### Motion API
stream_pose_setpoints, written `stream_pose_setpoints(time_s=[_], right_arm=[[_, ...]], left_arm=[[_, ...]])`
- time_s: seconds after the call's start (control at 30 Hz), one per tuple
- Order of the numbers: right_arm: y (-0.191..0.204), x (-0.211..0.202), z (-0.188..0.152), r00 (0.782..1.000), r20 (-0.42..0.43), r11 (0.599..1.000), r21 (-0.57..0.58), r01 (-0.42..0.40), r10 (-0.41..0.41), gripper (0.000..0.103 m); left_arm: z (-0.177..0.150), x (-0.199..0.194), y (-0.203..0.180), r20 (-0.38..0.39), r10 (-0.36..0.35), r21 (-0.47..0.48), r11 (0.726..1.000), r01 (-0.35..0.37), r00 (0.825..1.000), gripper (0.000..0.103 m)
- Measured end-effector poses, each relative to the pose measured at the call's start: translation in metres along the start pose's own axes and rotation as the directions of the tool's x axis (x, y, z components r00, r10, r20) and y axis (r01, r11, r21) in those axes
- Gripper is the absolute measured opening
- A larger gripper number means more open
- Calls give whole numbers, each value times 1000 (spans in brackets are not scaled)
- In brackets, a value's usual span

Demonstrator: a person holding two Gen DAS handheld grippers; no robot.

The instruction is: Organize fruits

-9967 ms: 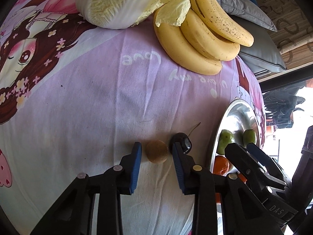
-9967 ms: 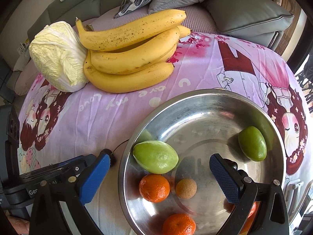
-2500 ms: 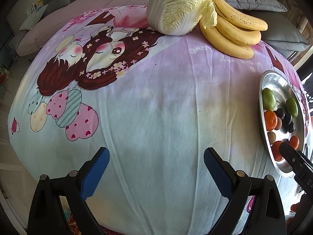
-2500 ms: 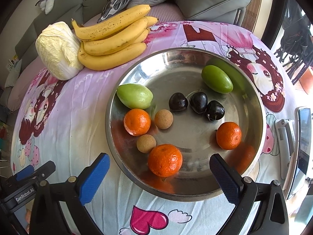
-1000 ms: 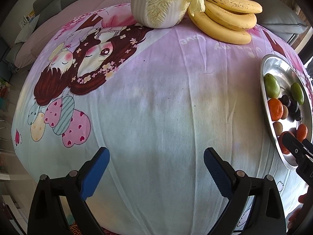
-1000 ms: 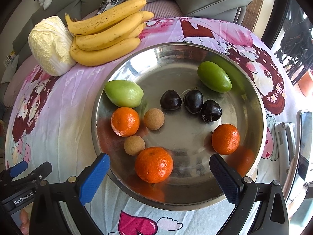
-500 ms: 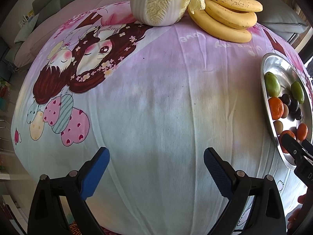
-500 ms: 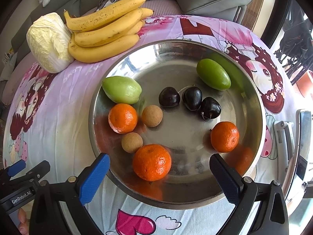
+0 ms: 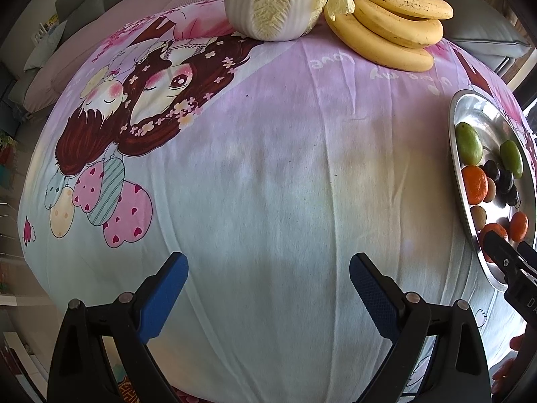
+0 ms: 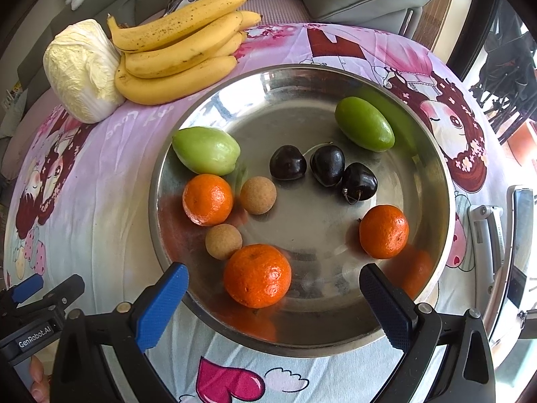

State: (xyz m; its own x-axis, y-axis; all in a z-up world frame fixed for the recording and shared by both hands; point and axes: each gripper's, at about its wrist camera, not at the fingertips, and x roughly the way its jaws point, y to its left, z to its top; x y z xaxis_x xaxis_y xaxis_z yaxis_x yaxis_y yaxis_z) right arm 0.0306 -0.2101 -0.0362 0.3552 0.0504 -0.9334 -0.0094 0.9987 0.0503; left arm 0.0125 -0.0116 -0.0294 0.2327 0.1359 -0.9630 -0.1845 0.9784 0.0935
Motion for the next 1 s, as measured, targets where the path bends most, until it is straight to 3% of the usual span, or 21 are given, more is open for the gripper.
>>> stream_pose_setpoints(time_s=[1.0], right_arm=[[1,2,-1,1000,-12,1000,1,-5,5,103]], left_arm=[[1,0,0,3,8,-23,1000,-8,1000,97]])
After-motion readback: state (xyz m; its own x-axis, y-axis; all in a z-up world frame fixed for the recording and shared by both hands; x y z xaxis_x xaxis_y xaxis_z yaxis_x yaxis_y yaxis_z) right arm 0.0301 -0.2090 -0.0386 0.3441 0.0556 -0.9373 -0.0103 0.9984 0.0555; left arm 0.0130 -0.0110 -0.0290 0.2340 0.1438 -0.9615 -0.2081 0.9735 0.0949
